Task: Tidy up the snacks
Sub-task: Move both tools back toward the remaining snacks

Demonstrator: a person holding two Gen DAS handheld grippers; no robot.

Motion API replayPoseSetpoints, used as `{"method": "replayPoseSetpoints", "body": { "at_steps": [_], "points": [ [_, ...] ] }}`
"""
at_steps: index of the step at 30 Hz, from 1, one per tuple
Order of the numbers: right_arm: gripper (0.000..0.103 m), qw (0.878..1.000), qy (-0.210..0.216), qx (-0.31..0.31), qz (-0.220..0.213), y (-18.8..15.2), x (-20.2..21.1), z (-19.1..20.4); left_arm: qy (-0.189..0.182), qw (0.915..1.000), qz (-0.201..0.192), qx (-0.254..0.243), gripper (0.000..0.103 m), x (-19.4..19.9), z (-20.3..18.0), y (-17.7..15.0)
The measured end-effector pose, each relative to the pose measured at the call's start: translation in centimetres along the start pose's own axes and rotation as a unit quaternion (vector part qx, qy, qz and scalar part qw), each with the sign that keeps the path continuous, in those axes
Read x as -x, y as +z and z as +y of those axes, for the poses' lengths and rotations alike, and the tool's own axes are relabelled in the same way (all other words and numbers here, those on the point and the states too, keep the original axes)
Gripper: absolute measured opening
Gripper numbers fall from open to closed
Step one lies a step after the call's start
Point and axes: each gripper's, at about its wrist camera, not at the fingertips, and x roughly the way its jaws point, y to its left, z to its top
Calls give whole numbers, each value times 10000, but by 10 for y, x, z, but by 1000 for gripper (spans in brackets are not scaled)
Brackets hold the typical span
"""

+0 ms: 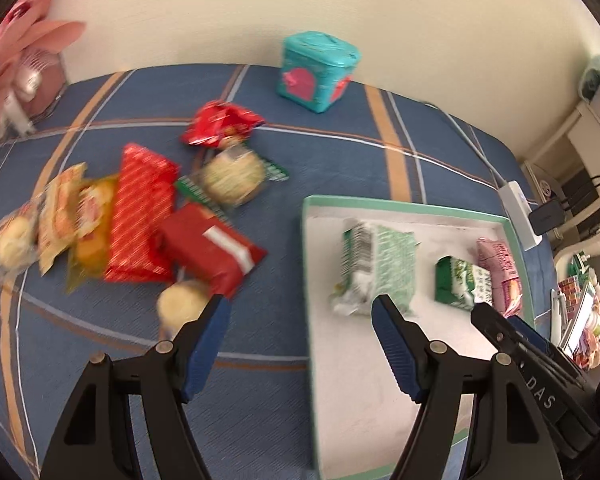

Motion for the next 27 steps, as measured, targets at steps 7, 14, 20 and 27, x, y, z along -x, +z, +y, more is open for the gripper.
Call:
{"method": "replayPoseSetpoints", "body": {
  "at_steps": [7, 14, 20, 27],
  "points": [
    [80, 9991, -34, 405, -115, -25, 13, 21, 263, 9992, -96, 281, 94, 18, 27, -20],
    [103, 9985, 3, 536, -127, -48, 18, 34, 693, 9968, -145, 380, 100, 31, 55, -40],
    [103, 9979, 197, 574, -235, -58, 25, 47, 864, 9941, -182, 637, 101, 41, 83, -47],
    [103, 9960, 544, 613, -354, -59, 31, 72, 1004, 9896, -441, 928, 101, 51, 119, -41]
  ]
}}
